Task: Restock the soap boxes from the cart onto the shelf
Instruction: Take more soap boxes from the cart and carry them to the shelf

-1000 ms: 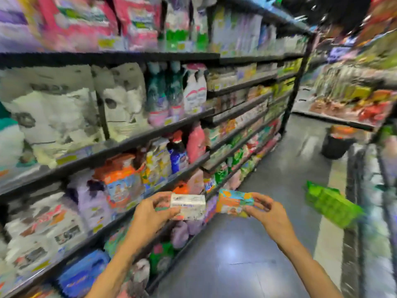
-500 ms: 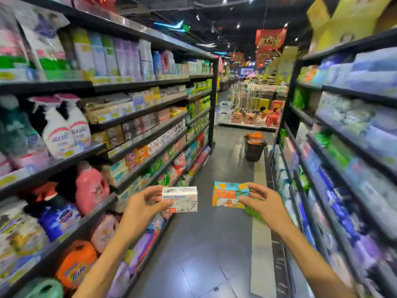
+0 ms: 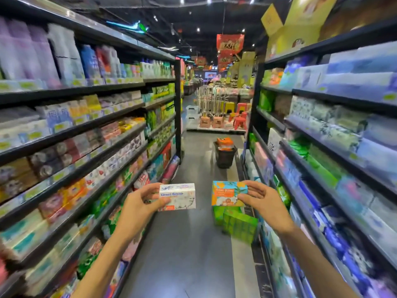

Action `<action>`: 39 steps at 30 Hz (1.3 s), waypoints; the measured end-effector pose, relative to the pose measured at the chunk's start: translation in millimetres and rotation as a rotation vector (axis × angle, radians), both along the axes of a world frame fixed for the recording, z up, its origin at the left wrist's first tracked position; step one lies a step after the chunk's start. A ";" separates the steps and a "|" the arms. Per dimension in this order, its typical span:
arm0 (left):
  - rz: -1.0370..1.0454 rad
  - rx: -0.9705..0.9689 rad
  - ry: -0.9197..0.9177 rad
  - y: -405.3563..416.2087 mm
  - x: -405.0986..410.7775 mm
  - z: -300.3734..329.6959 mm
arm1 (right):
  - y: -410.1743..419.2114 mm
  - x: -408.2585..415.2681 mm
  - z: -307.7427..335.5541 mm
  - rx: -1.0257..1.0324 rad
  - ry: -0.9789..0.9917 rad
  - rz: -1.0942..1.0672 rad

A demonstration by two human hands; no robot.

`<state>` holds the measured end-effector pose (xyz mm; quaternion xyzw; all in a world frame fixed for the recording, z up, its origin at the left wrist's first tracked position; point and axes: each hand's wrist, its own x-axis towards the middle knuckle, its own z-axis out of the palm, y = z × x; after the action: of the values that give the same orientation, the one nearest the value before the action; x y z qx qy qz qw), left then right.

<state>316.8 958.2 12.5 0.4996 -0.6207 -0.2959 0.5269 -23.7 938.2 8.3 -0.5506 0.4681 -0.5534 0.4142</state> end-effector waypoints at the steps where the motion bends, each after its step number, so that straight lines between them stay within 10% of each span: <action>1: -0.010 -0.002 -0.001 -24.8 -1.0 1.9 | -23.1 -0.8 2.3 -0.003 0.001 -0.011; 21: 0.332 0.013 -0.019 -405.2 69.3 12.7 | -514.5 92.6 26.5 -0.059 0.108 0.299; 39: 1.013 0.079 -0.006 -463.9 284.2 -22.3 | -720.6 426.2 -5.8 -0.134 0.239 0.916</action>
<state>600.9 494.3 -9.8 0.7584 -0.2902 -0.0249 0.5831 402.5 217.6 2.5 -0.7855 0.1851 -0.2757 0.5222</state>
